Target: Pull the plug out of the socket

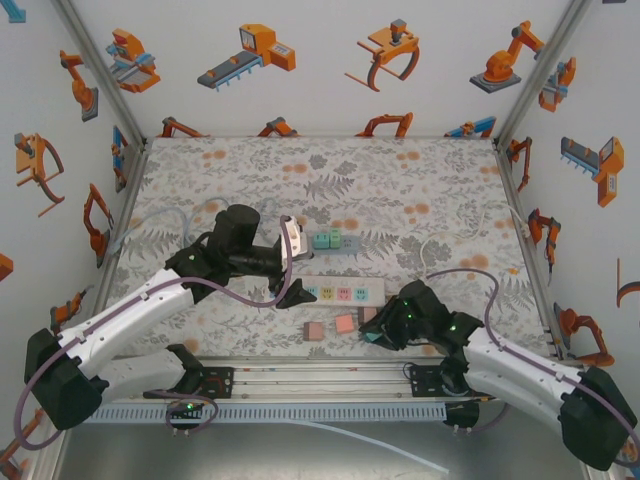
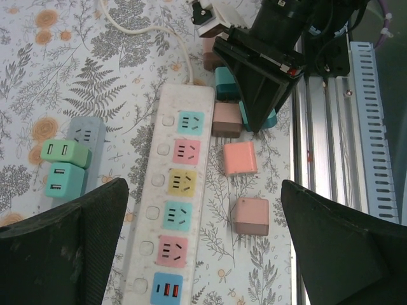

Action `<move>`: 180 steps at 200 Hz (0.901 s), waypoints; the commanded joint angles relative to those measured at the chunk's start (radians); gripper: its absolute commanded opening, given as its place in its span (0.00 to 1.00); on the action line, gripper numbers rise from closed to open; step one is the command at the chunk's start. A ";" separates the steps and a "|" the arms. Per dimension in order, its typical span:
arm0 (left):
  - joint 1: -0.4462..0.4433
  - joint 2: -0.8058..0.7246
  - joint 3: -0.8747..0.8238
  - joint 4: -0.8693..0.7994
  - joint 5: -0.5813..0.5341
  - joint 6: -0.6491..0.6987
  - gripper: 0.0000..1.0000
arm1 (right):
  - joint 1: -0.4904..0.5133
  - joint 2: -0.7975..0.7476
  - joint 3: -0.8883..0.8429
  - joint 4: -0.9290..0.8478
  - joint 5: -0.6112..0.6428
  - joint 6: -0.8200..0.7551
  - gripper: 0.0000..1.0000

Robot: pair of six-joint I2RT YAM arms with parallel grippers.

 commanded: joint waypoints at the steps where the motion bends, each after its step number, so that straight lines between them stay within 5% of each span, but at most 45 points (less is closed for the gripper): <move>1: -0.006 -0.015 0.009 -0.006 0.008 0.020 0.97 | 0.009 -0.045 -0.023 -0.055 0.040 0.040 0.49; 94: -0.006 -0.005 0.009 -0.019 -0.071 -0.003 0.97 | 0.012 -0.113 0.032 -0.282 0.063 0.049 0.71; 146: -0.007 -0.027 -0.020 0.033 -0.126 -0.022 0.97 | 0.012 -0.105 0.136 -0.412 0.106 -0.037 0.71; 180: -0.007 -0.059 -0.059 0.092 -0.236 -0.065 0.97 | 0.009 -0.070 0.297 -0.477 0.262 -0.223 0.71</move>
